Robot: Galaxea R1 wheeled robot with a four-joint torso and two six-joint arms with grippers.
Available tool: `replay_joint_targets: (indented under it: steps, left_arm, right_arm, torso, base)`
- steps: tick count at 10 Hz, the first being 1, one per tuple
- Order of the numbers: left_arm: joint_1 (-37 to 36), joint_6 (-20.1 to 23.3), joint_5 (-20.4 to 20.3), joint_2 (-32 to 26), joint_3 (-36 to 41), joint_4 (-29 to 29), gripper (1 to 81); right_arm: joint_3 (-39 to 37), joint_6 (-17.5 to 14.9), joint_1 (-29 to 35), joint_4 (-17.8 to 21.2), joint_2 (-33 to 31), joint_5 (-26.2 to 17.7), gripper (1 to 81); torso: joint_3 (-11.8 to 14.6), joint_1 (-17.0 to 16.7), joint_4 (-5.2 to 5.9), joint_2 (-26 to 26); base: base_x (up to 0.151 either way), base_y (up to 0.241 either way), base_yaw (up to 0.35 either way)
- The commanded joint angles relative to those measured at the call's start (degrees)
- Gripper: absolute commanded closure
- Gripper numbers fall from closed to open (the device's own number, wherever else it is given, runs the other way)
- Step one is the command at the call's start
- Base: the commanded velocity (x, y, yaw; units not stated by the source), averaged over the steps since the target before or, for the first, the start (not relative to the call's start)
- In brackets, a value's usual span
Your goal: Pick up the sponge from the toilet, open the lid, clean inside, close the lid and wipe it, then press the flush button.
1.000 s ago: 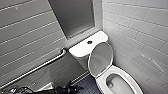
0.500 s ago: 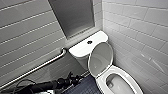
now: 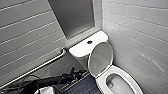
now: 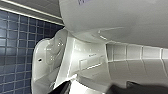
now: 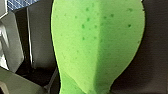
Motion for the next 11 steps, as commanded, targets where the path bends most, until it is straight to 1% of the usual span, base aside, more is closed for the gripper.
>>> replay_joint_targets:
  steps: [1, 3, 5, 6, 10, 11]
  left_arm:
    - [-9.2, -1.4, 3.8, 0.8, -1.8, -0.8, 1.0]
    - [-10.3, -1.7, 3.9, 3.5, -3.6, -0.8, 1.0]
    - [-9.6, -1.6, 5.7, 4.9, -1.6, -0.6, 1.0]
    - [-8.4, -1.3, 7.3, 4.8, 1.3, -0.4, 1.0]
    - [-4.7, 0.2, 7.3, 1.2, 11.8, 0.1, 1.0]
    - [-3.6, 0.3, 7.1, 0.3, 11.1, 2.0, 1.0]
  right_arm:
    - [0.3, 0.2, -1.4, -1.6, -0.5, -1.9, 81.1]
    - [0.3, 0.2, -1.2, -1.6, -0.7, -1.9, 81.1]
    - [0.4, 0.2, -0.6, -1.6, -0.7, -1.9, 81.1]
    - [0.4, 0.2, -0.2, -1.6, -0.7, -1.9, 81.1]
    - [0.8, 0.3, 1.1, -1.6, -0.6, -2.0, 81.1]
    - [0.8, 0.4, 1.2, -1.6, -0.5, -2.0, 81.1]
  torso:
    - [0.0, 0.0, 0.00, 0.0]
    - [0.0, 0.0, 0.00, 0.0]
    - [0.0, 0.0, 0.00, 0.0]
    - [0.0, 0.0, 0.00, 0.0]
    - [0.0, 0.0, 0.00, 0.0]
    - [0.0, 0.0, 0.00, 0.0]
  base:
    - [0.000, 0.000, 0.000]
    - [0.000, 0.000, 0.000]
    - [0.000, 0.000, 0.000]
    - [0.000, 0.000, 0.000]
    - [0.000, 0.000, 0.000]
    - [0.000, 0.000, 0.000]
